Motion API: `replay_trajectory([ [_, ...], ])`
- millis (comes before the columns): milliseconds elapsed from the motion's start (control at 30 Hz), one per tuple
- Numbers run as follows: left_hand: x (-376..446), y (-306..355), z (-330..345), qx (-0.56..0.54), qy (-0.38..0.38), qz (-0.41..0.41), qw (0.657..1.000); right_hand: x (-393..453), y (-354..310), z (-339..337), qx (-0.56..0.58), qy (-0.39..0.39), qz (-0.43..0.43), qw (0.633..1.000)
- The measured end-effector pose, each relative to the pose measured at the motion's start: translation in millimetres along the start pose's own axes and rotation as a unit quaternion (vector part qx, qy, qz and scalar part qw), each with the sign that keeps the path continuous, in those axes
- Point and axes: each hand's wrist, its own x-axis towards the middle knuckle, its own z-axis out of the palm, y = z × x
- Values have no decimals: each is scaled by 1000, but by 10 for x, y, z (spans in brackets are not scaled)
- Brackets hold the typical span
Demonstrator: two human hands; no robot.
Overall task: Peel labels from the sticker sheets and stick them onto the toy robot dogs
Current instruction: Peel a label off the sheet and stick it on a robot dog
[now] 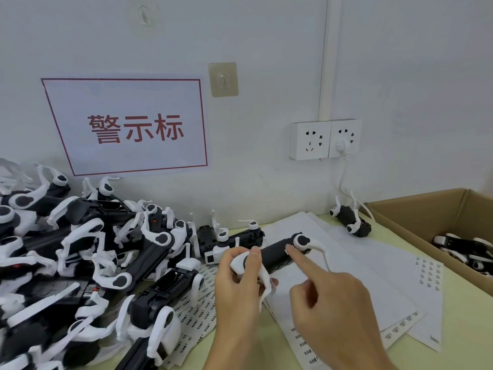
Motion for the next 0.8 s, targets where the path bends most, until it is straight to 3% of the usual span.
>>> replay_trajectory([
  [100,8,8,14,-2,11,5,1000,-5,-18,66,-34,-24,6,999],
  [167,24,5,3,-9,20,13,1000,-26,-65,58,19,-30,0,999],
  [333,52,34,-26,-20,32,26,999,-24,-70,29,10,3,-52,999],
  [633,35,77,4,-6,41,22,999,9,38,107,15,0,-9,1000],
  [800,27,111,0,6,48,18,999,-16,134,154,97,49,31,994],
])
